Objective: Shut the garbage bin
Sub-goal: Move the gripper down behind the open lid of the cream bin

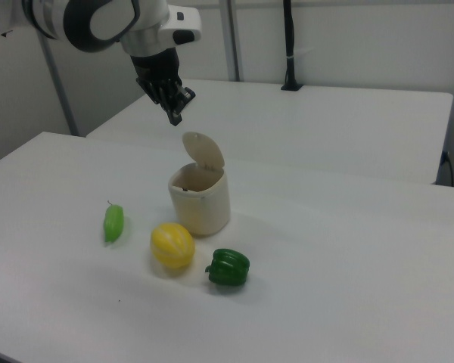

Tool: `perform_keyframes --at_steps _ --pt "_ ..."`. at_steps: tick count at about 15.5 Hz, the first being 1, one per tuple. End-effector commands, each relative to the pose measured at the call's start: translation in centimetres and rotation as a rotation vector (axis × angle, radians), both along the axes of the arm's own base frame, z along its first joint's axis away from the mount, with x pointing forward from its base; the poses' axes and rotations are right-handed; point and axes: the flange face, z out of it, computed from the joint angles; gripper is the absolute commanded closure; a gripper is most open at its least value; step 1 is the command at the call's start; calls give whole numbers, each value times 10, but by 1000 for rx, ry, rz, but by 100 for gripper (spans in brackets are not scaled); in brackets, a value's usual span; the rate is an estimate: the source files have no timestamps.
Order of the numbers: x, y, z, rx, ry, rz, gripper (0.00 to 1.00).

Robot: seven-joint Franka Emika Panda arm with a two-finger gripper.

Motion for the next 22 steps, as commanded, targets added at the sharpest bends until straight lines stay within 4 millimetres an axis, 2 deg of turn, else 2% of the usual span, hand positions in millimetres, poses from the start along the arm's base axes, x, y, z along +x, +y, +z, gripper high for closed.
perform_keyframes --at_steps 1,3,5,9,12,14,17,20,22 --pt "21 19 -12 -7 -54 25 100" --pt "32 22 -17 -4 -97 17 100" --pt "43 39 -21 -8 -139 34 100" --pt "61 47 -37 -15 -185 35 100" --pt "76 53 -56 -23 -206 47 100" --pt "87 68 -68 -24 -240 52 100" --pt "103 80 -80 -32 -330 42 100" --pt "112 95 -96 -31 -342 43 100" --pt "118 97 -105 -33 -333 44 100"
